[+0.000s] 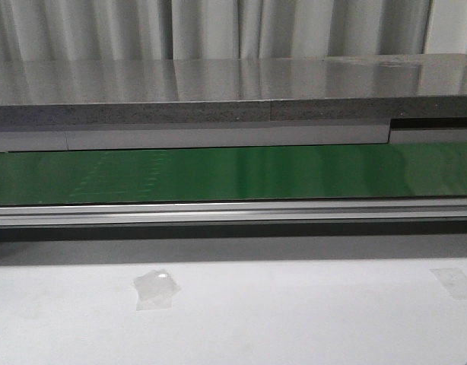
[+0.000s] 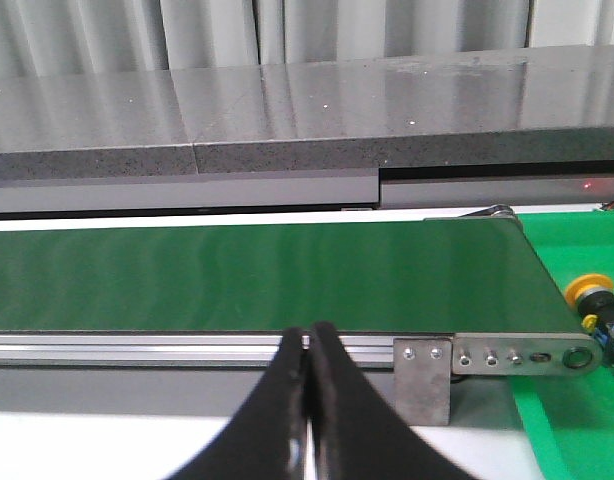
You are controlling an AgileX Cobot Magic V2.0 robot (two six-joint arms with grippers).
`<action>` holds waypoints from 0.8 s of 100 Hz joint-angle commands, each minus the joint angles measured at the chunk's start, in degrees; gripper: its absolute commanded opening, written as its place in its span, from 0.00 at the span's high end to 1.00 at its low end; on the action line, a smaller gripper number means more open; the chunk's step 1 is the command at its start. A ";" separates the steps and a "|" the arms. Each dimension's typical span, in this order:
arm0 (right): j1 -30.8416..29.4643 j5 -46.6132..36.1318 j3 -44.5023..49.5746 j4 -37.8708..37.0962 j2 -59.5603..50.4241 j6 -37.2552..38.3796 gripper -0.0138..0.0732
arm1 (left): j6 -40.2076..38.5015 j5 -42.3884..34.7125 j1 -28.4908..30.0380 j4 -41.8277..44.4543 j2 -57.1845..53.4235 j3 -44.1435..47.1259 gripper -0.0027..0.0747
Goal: Move button from left to right
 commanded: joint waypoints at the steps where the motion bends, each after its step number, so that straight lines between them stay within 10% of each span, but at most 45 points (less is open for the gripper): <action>1: 0.03 -4.76 -0.87 -0.36 -1.13 -0.13 0.92 | -0.76 -7.34 -0.42 0.14 -1.94 0.76 0.99; 80: 0.03 -4.76 -0.87 -0.36 -1.13 -0.13 0.92 | -0.76 -9.88 -0.42 -0.09 -1.94 2.73 0.99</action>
